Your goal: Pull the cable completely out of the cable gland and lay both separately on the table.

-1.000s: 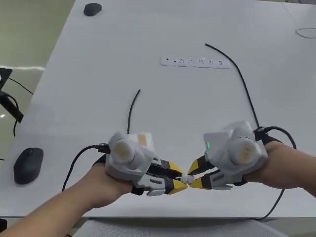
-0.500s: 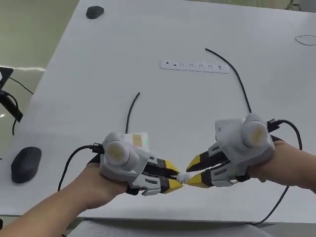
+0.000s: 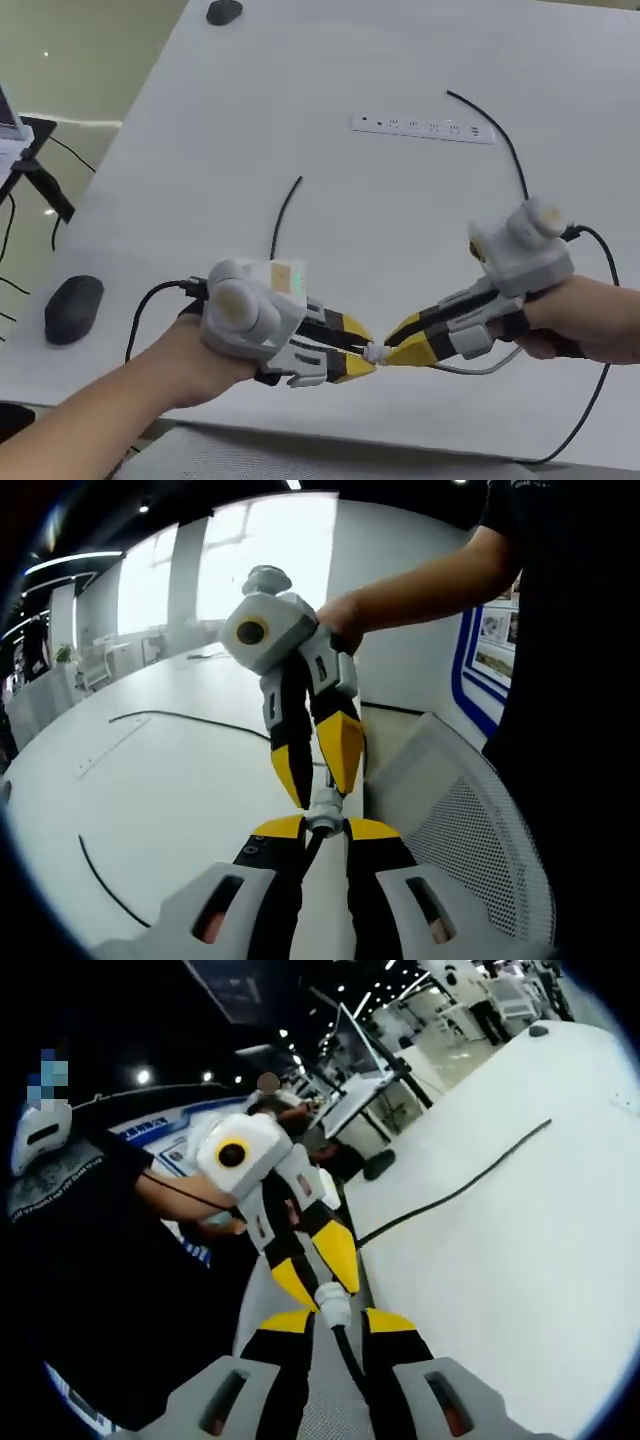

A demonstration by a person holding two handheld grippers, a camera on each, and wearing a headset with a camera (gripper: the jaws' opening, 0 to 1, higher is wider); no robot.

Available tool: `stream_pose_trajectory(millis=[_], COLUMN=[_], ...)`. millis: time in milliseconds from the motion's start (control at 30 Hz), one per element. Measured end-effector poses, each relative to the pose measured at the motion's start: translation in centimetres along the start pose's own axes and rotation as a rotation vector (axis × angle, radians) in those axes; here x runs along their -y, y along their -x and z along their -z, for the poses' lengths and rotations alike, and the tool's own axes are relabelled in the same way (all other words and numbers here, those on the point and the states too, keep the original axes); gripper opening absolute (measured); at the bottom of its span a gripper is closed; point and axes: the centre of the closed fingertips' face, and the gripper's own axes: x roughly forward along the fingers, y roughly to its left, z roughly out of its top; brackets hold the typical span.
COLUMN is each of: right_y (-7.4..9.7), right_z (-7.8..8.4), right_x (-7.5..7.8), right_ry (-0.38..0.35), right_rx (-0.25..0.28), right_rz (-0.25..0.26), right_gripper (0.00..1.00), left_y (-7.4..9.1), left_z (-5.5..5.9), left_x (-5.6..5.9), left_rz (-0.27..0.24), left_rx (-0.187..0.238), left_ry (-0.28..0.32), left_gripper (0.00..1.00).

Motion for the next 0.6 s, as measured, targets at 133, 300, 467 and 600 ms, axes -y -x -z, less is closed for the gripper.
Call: stream_pose_trajectory(millis=[133,300,467,600], right_y=[0.0,0.4,0.7,0.7], right_z=[-0.1,0.7,1.0,1.3], right_x=[-0.4,-0.4,-0.7,-0.8], right_ry=[-0.08,-0.118,-0.122,-0.125], right_rx=[0.039,0.03,0.022,-0.001], right_rz=[-0.078,-0.134,-0.177,-0.197], right_gripper=[0.14,0.12,0.1,0.08], left_y=[-0.4,-0.7,-1.4,-1.9], left_z=[-0.2,-0.3,-0.2,-0.2], left_x=[0.3,0.1,0.2,0.2], left_rz=[-0.001,-0.019,-0.022,-0.021], left_rx=[-0.015,-0.022,-0.031,-0.038], left_ry=[-0.022,-0.01,-0.002,0.008], left_gripper=[0.15,0.15,0.15,0.15])
